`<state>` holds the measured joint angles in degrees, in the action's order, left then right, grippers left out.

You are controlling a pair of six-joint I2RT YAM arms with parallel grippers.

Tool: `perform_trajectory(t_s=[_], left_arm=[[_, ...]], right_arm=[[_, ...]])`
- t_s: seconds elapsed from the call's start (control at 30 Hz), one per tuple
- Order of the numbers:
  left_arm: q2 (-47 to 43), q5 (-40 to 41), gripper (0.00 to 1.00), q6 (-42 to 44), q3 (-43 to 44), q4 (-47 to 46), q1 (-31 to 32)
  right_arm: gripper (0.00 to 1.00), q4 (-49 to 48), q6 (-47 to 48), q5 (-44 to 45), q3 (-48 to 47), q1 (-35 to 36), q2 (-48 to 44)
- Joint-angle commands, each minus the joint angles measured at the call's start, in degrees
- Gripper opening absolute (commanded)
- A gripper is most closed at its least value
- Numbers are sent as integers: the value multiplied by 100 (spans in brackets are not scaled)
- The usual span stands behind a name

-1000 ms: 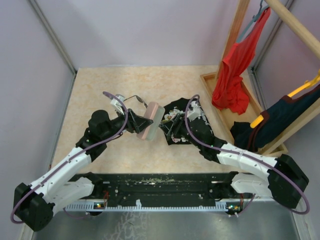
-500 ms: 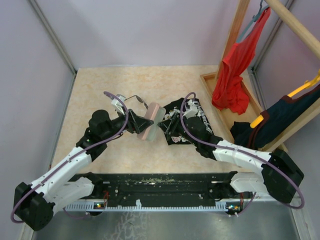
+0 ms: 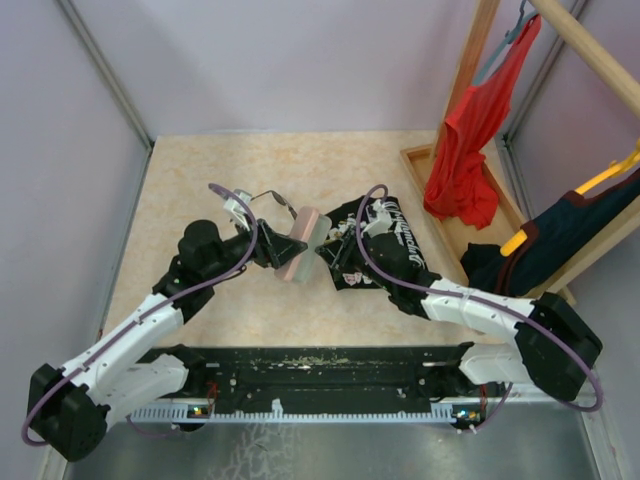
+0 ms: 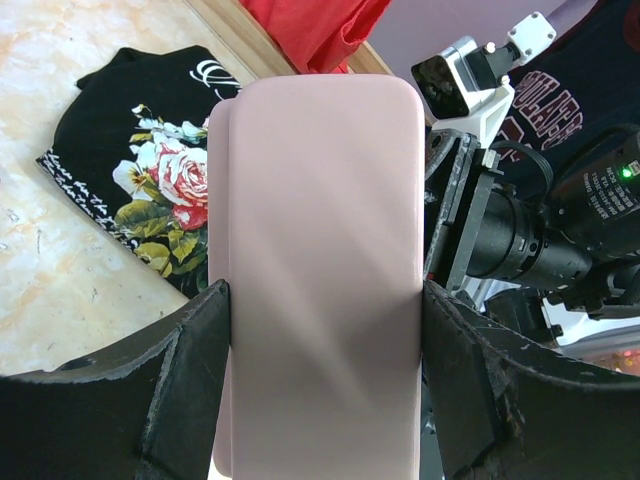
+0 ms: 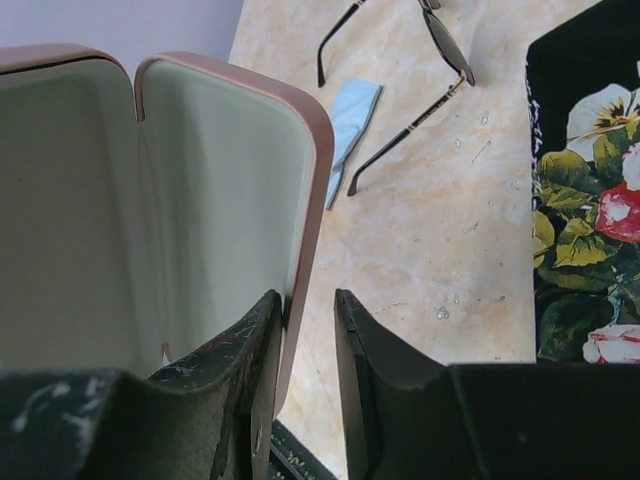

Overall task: Organize the sunglasses
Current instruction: Open the sunglasses case at the center of the board.

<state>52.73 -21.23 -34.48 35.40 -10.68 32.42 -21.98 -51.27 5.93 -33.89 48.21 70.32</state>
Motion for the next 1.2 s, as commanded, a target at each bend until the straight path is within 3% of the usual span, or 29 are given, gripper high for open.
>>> perform_trajectory(t_s=[0.0,0.27,0.33,0.47,0.8,0.9,1.17], left_arm=[[-5,-322,0,-29,-37,-415,18],[9,-285,0,61,-21,-367,18],[16,-189,13,145,34,-260,18],[110,-164,50,446,234,99,18],[352,325,96,1117,820,1037,18],[327,504,100,1184,899,1173,18],[185,1166,99,1316,1081,1811,18]], right_arm=[[26,-466,-28,-40,-275,-49,109],[0,-325,6,67,-243,-52,4],[0,-146,42,182,-249,-53,-82],[0,290,163,424,-305,-56,-265],[0,1399,512,888,-546,-52,-476],[0,1598,562,952,-601,-56,-460],[0,2014,360,944,-786,-54,-220]])
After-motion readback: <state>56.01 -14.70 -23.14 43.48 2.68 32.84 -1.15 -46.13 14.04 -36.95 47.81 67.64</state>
